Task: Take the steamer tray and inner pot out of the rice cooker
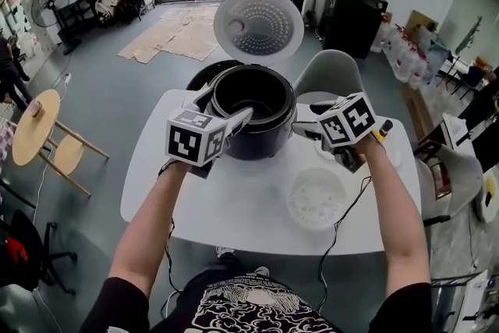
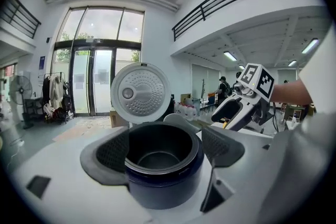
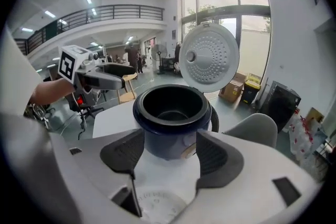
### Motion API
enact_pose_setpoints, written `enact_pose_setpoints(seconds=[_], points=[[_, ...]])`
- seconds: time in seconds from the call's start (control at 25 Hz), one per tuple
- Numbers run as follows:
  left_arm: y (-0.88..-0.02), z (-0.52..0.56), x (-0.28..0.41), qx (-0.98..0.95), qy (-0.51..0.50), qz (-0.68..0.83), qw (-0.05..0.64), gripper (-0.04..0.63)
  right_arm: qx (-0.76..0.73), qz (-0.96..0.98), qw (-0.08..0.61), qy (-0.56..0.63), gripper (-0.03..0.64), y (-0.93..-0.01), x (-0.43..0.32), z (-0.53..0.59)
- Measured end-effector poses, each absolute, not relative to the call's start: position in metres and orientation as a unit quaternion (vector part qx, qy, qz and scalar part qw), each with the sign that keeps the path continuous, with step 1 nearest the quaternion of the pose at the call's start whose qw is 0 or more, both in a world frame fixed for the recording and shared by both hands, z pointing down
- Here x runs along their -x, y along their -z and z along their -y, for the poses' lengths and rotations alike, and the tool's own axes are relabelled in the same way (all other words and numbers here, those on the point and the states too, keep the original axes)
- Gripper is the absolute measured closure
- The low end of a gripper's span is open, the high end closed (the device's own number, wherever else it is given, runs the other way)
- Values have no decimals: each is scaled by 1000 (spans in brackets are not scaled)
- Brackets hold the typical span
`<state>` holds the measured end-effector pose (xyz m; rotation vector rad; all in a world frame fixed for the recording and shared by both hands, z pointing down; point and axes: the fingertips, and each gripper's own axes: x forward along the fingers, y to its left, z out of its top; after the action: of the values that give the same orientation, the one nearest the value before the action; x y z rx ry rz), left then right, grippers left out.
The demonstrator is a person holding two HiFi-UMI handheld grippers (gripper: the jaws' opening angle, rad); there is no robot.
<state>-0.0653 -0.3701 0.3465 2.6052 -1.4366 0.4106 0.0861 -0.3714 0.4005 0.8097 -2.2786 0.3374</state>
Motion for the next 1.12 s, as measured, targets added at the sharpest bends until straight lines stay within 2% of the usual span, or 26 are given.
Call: enact_pose_setpoints(seconds=[0.24, 0.8, 1.12], points=[[-339, 397, 110, -874, -99, 446, 163, 178, -316, 883, 303, -171, 295, -384, -53, 400], [-349, 499, 150, -854, -42, 320, 407, 178, -329, 863, 198, -328, 295, -377, -25, 499], [-391, 529, 147, -832, -27, 297, 469, 178, -325, 847, 164, -388, 293, -414, -40, 520]])
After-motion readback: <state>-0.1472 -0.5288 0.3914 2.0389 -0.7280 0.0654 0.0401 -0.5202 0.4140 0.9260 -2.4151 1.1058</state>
